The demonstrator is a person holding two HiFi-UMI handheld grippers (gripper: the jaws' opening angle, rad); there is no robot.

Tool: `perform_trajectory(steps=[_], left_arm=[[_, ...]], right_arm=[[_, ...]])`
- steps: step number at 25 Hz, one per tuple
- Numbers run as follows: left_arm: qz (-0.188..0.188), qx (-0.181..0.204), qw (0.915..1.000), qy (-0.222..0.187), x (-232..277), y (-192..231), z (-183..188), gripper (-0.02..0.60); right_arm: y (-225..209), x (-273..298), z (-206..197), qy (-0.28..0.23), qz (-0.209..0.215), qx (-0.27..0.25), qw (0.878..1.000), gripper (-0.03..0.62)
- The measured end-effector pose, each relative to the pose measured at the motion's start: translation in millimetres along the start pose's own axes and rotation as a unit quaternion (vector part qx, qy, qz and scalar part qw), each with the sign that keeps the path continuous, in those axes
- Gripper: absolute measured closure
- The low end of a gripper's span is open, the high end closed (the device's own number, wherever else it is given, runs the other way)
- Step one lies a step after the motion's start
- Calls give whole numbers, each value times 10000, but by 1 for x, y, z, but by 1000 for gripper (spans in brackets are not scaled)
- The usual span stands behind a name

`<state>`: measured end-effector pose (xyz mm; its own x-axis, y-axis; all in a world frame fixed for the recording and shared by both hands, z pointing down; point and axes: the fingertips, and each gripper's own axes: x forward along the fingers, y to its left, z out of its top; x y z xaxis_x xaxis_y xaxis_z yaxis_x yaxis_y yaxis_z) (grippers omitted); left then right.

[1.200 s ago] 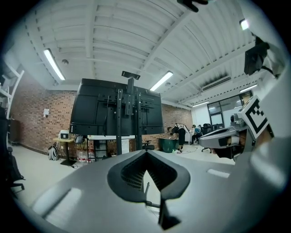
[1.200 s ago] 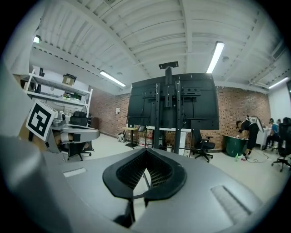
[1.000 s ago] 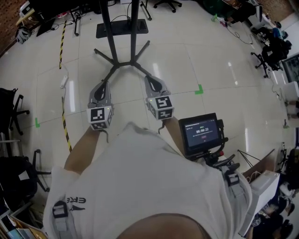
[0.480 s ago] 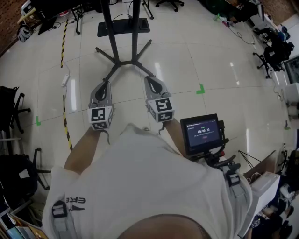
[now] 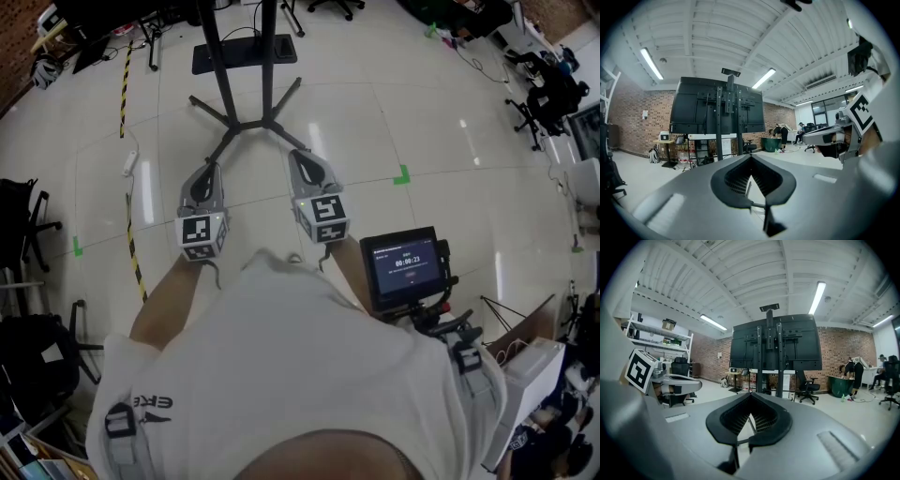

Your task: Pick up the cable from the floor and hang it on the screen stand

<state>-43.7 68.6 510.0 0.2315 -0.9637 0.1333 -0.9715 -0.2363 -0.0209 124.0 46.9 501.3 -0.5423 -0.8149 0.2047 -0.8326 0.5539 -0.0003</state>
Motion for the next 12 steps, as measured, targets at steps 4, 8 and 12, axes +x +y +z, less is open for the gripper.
perform_trajectory(steps=[4,8,12], left_arm=[[7,-36,10000,-2,1,0,0,580],[22,-67,10000,8,2,1,1,580],[64,-77,9999,-5,2,2,2,580]], right_arm=[[-3,0,-1,13,-35,18,10000,583],[-4,0,1,2,-69,62,10000,582],[-6,1,1,-4,-66,65,10000,582]])
